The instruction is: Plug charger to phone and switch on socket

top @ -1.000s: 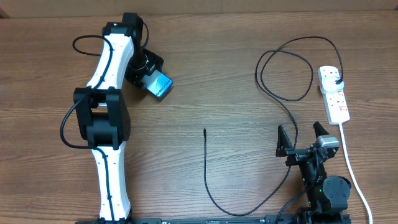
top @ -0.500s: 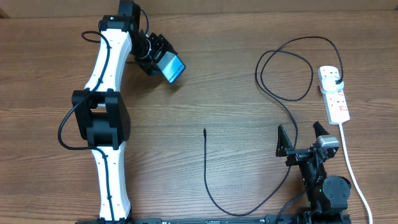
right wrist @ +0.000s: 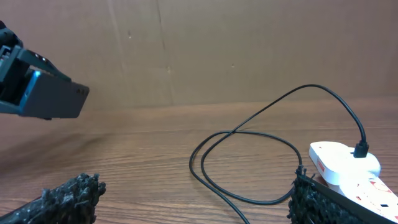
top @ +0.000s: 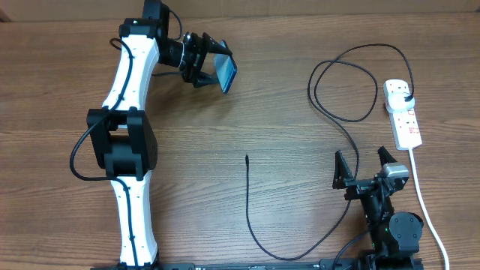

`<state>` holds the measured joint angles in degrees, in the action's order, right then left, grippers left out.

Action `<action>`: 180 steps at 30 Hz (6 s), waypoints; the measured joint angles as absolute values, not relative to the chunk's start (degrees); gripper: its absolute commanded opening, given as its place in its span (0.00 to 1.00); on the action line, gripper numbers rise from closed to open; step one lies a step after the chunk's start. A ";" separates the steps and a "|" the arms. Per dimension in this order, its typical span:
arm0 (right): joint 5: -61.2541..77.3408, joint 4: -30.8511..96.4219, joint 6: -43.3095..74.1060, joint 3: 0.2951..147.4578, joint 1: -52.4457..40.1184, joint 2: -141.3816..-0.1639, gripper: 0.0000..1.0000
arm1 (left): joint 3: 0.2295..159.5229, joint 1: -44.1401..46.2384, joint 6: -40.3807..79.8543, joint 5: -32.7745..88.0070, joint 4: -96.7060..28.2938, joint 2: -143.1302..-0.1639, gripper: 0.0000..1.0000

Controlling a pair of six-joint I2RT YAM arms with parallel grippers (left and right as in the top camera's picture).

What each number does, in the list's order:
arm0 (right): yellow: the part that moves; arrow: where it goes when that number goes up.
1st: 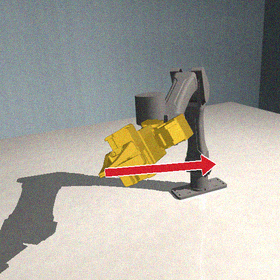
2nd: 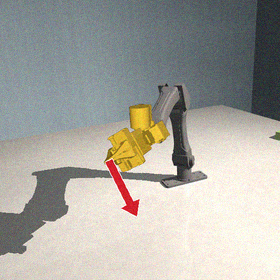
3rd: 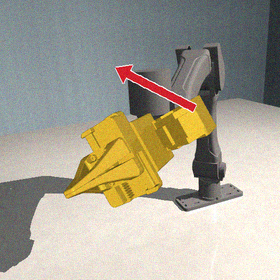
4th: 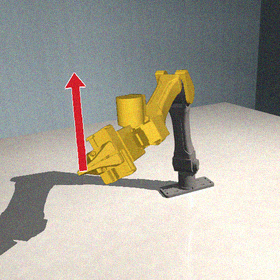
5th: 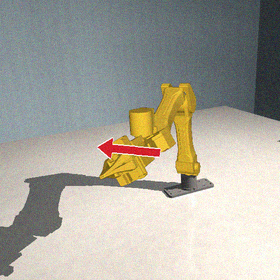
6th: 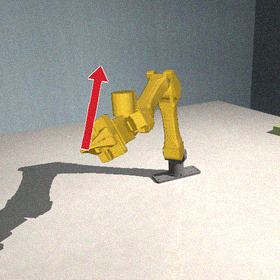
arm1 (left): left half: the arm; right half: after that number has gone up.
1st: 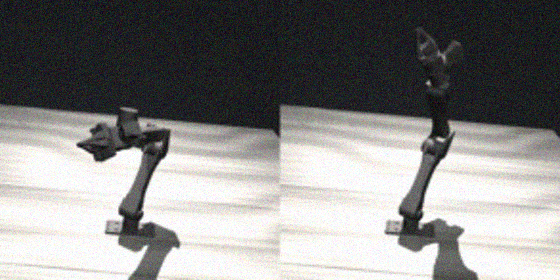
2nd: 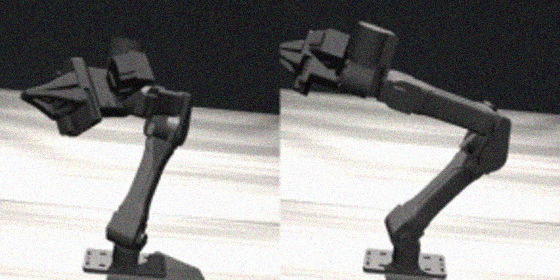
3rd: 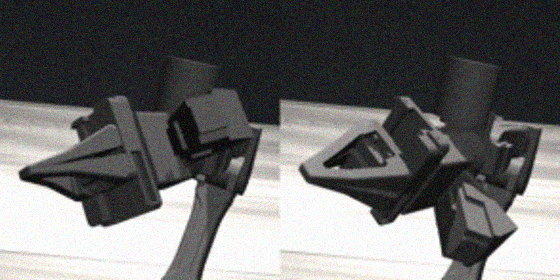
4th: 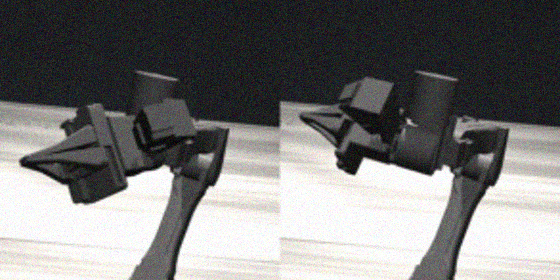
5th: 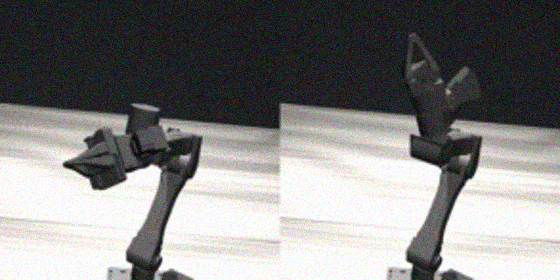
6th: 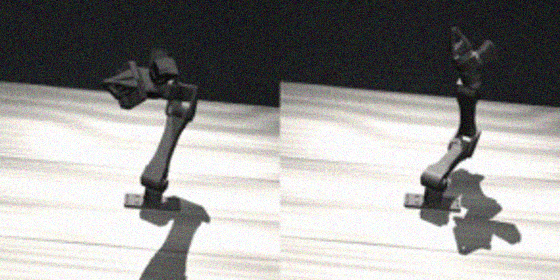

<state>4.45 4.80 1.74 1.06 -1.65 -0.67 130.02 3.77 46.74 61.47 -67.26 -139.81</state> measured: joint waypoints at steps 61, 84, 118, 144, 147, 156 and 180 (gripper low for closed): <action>4.45 4.80 1.74 1.06 -1.65 -0.67 1.00 | 130.02 3.77 65.65 83.20 -67.26 -139.81 0.04; 4.45 4.78 1.76 1.06 -1.65 -0.69 1.00 | 130.02 3.84 64.49 81.58 -67.24 -139.81 0.04; 4.45 4.80 1.74 1.06 -1.65 -0.67 1.00 | 130.02 4.51 62.78 81.41 -67.26 -139.81 0.04; 4.49 5.32 1.78 1.06 -1.65 -0.67 1.00 | 130.02 4.54 61.30 81.38 -67.24 -139.81 0.04; 4.49 7.99 1.74 1.15 -1.65 -0.69 1.00 | 130.02 4.54 61.30 81.38 -67.26 -139.81 0.04; 4.51 13.10 1.74 8.88 -1.65 -7.92 1.00 | 130.02 4.54 61.30 81.36 -67.24 -139.81 0.04; 29.82 17.47 1.74 44.80 -1.63 -70.24 1.00 | 130.02 4.54 61.30 80.09 -67.26 -139.81 0.04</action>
